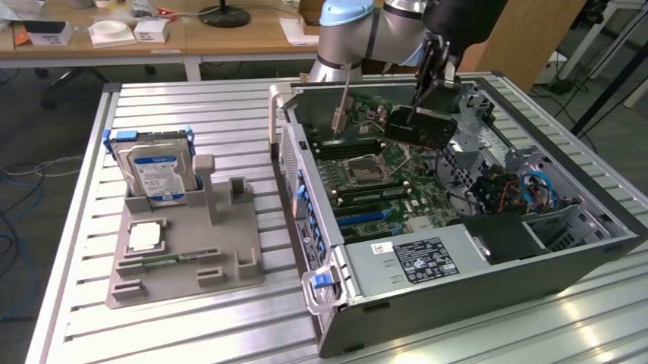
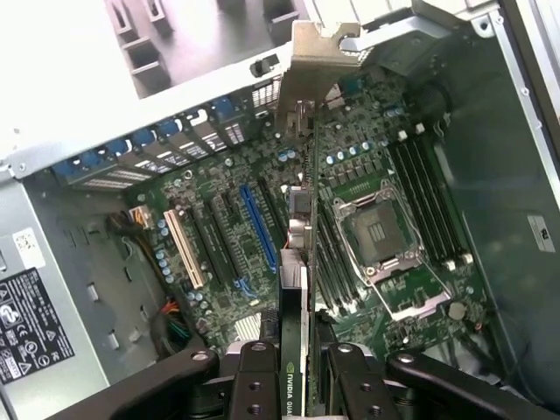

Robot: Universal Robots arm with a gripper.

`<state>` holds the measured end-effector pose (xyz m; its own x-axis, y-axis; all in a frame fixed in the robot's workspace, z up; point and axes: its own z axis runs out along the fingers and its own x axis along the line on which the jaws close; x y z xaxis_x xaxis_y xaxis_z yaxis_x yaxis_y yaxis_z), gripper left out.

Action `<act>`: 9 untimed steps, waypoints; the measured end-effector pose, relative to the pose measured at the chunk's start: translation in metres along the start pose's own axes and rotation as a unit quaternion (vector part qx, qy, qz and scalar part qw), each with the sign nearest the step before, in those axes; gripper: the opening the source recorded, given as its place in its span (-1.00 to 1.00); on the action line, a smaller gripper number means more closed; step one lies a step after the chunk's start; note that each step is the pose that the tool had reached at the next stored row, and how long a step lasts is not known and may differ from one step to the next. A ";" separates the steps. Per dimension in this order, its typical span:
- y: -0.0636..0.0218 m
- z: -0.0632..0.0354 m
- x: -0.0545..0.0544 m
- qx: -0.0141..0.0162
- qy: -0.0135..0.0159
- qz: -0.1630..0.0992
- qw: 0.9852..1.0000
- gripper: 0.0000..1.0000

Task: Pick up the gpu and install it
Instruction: 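Insert the gpu into the slot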

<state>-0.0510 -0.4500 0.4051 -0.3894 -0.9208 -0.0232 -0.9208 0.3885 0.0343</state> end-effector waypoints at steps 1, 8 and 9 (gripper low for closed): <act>0.0000 0.0001 0.000 0.000 0.000 -0.003 1.000 -0.47; 0.0000 0.0006 0.000 -0.001 0.001 -0.042 0.999 -0.47; 0.0000 0.0006 0.000 -0.001 0.002 -0.051 0.999 -0.47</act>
<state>-0.0510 -0.4500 0.4045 -0.2928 -0.9559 -0.0235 -0.9558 0.2919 0.0343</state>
